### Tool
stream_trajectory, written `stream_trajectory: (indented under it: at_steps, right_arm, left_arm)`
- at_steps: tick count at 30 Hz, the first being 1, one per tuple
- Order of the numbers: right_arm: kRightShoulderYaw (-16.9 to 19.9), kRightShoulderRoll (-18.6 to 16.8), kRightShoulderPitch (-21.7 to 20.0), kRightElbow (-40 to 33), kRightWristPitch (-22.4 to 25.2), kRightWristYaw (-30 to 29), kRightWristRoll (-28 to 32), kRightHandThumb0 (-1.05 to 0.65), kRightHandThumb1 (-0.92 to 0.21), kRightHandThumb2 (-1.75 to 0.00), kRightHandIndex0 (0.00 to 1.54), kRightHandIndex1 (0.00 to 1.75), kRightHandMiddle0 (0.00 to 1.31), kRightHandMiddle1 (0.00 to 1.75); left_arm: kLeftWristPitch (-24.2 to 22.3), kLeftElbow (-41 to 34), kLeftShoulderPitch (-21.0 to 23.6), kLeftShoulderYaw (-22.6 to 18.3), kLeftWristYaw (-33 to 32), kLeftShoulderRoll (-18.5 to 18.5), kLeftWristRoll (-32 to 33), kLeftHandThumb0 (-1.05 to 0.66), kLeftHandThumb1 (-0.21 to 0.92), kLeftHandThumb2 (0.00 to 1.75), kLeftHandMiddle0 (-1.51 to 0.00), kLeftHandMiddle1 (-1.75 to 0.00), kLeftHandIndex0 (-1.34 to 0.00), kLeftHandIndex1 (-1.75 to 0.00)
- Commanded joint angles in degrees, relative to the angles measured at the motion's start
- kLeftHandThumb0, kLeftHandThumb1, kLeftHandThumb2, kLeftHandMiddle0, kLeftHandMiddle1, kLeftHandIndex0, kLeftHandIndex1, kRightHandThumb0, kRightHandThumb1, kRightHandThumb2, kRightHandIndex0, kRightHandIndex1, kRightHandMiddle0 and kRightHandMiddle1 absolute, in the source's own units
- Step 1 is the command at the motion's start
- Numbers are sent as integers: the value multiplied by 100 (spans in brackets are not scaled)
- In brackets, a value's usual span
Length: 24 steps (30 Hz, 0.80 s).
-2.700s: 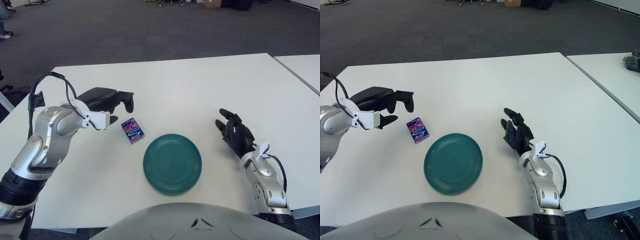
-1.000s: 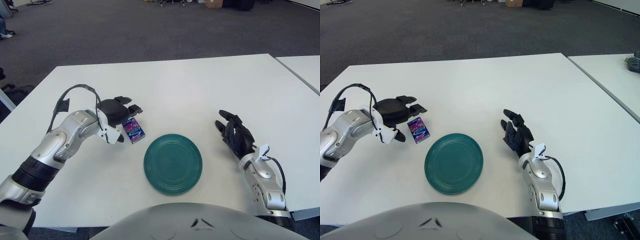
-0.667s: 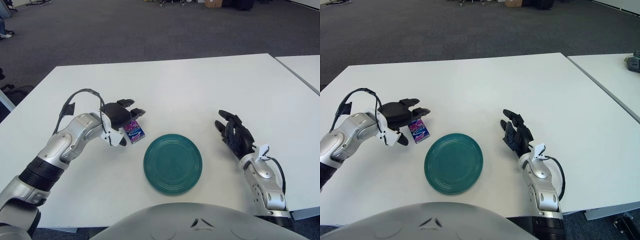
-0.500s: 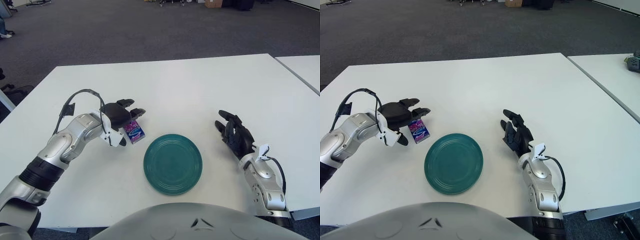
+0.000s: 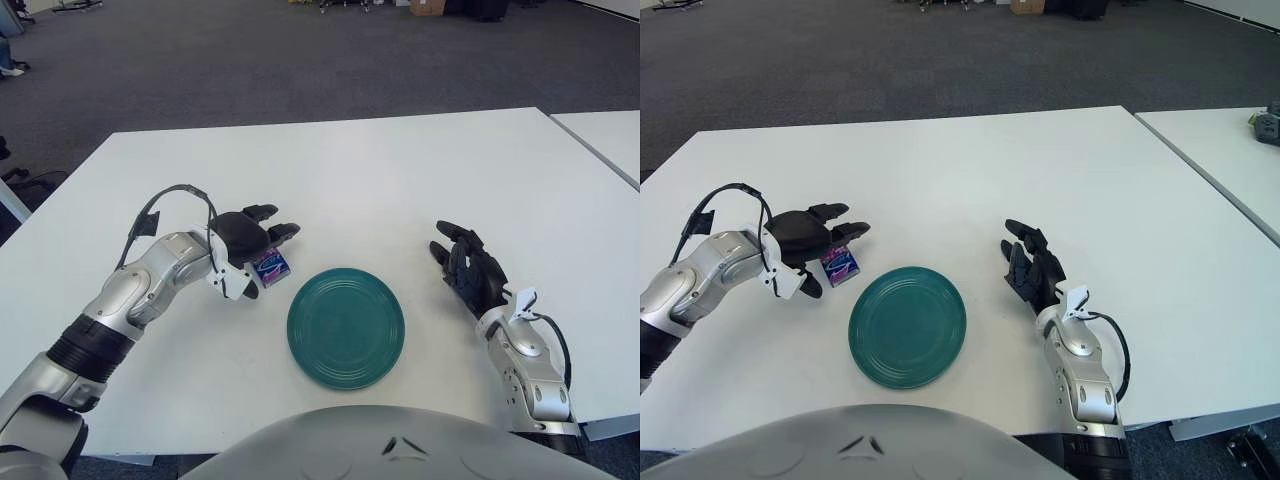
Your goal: Put the gum into the plate.
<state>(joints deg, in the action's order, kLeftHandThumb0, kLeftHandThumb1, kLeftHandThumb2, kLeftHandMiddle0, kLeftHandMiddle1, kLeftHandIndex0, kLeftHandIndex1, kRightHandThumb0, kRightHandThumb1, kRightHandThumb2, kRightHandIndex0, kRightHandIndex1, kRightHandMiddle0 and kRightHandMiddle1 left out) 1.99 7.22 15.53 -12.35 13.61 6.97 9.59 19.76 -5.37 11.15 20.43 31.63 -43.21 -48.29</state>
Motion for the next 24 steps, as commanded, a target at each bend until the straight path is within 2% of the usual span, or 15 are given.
stream_trajectory:
  at_steps: [1,4,13,19,24]
  right_arm:
    - [-82,-39,213,179,243,-17,-86,-74,-92,-84,38,1,0,80]
    - [-85,-37,221,175,212,-24,-96,-74,-92,-84,38,1,0,80]
    - [-62,-15,292,161,48,-21,-109,-76,-92,-85,38,1,0,78]
    - [-41,30,362,54,151,-17,-86,-77,-92,-85,37,0,0,74]
    - [6,21,407,-27,211,-23,-45,-78,-92,-84,38,1,0,73]
  left_arm:
    - [175,176,187,32,-189,2,13,-102,92,12,0,0,-7,-5]
    - [332,316,236,55,-270,12,27,-100,92,8,-1,0,-2,-24]
    - [982,819,368,179,-617,41,119,-89,89,3,-12,-2,0,-65]
    - [1412,1178,488,289,-853,65,132,-84,86,1,-19,-3,0,-80]
    - [1606,1356,570,330,-908,75,131,-80,85,0,-23,-3,0,-85]
